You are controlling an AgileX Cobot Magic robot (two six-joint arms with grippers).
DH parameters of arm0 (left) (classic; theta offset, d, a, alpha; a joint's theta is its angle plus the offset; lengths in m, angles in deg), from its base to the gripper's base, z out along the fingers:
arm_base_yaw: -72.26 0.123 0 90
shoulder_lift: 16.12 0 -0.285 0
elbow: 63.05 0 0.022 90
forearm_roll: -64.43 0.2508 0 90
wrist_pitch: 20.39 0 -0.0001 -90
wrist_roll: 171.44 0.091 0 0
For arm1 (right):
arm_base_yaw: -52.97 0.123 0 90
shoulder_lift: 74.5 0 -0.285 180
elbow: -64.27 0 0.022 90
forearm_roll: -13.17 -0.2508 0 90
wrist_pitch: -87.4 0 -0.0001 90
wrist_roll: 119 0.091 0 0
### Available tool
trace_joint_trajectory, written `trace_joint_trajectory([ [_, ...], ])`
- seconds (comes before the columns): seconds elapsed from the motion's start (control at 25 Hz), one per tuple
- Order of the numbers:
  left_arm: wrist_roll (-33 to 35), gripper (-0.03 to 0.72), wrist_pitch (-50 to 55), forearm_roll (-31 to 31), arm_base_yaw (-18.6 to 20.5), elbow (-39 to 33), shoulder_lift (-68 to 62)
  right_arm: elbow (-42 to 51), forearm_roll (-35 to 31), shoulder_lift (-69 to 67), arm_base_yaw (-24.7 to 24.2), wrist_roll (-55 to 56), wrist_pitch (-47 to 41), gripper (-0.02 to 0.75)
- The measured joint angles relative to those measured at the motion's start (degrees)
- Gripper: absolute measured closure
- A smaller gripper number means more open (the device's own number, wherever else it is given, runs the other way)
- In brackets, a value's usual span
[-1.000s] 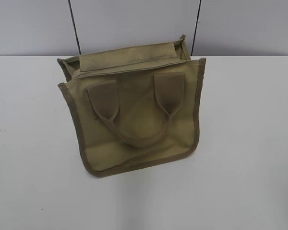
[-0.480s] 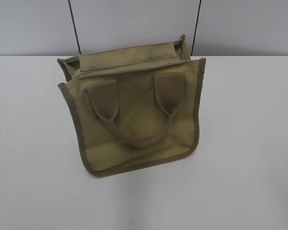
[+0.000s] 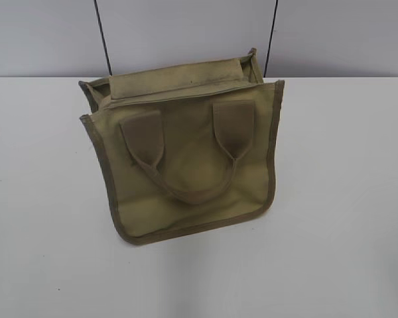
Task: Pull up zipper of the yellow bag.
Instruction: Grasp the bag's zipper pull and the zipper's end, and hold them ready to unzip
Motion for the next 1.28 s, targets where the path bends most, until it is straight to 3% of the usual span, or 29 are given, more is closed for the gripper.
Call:
trace_joint_trajectory([
  [0.32, 0.0, 0.214, -0.17, -0.03, 0.0, 0.19, 0.0, 0.0, 0.0, 0.0, 0.0, 0.0, 0.0, 0.174],
  [0.48, 0.0, 0.237, -6.11, -0.03, 0.0, 1.14, -1.76, 0.0, 0.0, 0.0, 0.0, 0.0, 0.0, 0.174],
  [0.68, 0.0, 0.239, -26.15, -0.03, 0.0, -0.62, -8.06, 0.0, 0.0, 0.0, 0.0, 0.0, 0.0, 0.174],
  [1.04, 0.0, 0.276, -72.09, 0.9, -0.05, -15.62, -31.69, 0.0, 0.0, 0.0, 0.0, 0.0, 0.0, 0.174],
  [1.28, -4.1, 0.287, -91.43, 7.78, -0.05, -17.62, -54.64, 0.0, 0.0, 0.0, 0.0, 0.0, 0.0, 0.174],
])
